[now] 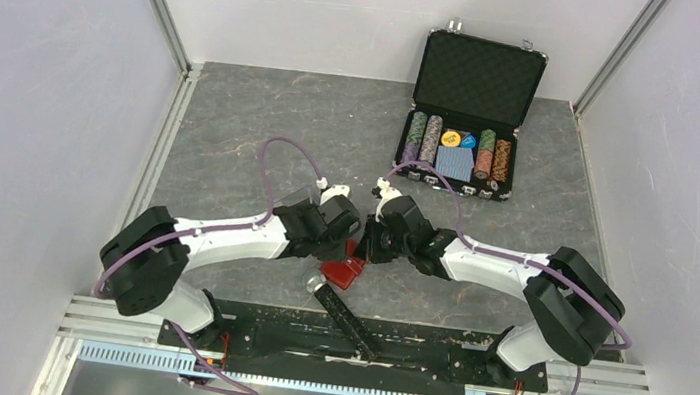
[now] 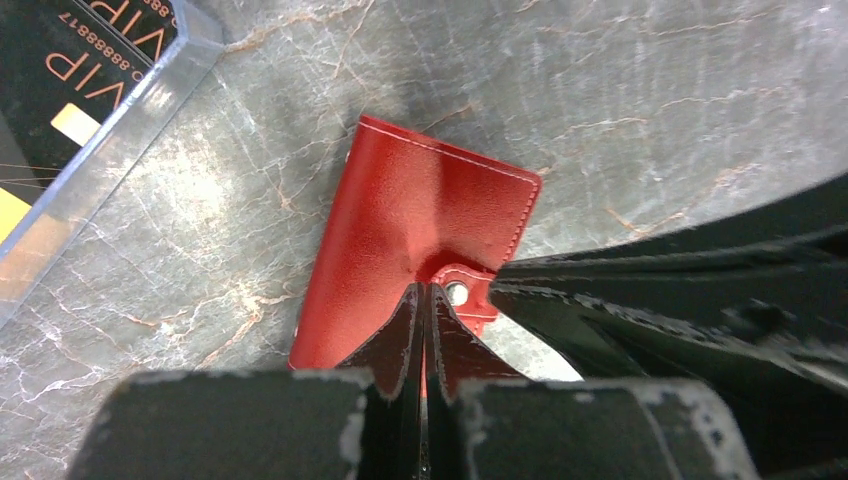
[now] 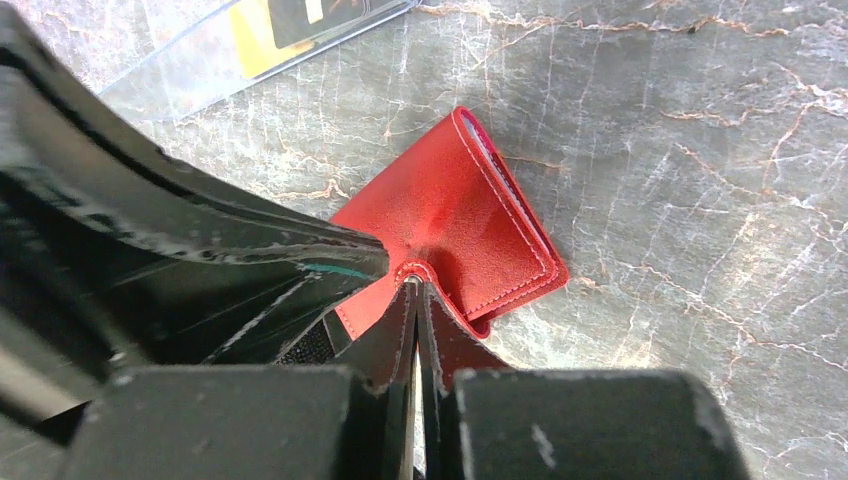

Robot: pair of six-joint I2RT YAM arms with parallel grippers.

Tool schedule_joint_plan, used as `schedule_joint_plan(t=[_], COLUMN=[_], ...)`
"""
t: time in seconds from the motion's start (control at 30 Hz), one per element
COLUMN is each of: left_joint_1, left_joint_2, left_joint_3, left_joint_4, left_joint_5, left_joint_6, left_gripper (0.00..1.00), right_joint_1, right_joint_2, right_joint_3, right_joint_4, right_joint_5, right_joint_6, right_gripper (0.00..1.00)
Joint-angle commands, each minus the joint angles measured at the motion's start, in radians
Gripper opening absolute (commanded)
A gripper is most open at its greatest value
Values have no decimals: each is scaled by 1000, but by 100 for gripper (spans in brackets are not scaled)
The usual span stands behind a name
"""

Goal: Put the credit cards into the card holder
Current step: Close the card holder at the center of the board.

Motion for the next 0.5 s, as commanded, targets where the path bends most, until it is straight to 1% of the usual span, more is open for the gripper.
schedule_joint_plan(t=[0.0,0.3,0.33,0.47], left_joint_1=[-4,-4,-4,11], left_joint_2=[-70,-40,-40,-55], left_joint_3=[-11,-17,-20,-43], left_joint_4=[28,46,51,81], left_joint_5=[-19,14,18,58], left_joint_6=[-28,-28,-29,-43], left_gripper=[2,2,4,21], right_joint_1=[1,1,1,5], right_joint_2=[4,10,15,24], right_joint_3=[15,-1,-4,-21], right_joint_4=[32,51,50,50], right_joint_5=[-16,-35,-37,-40], right_joint_6=[3,8,10,16], right_gripper=[0,0,0,0])
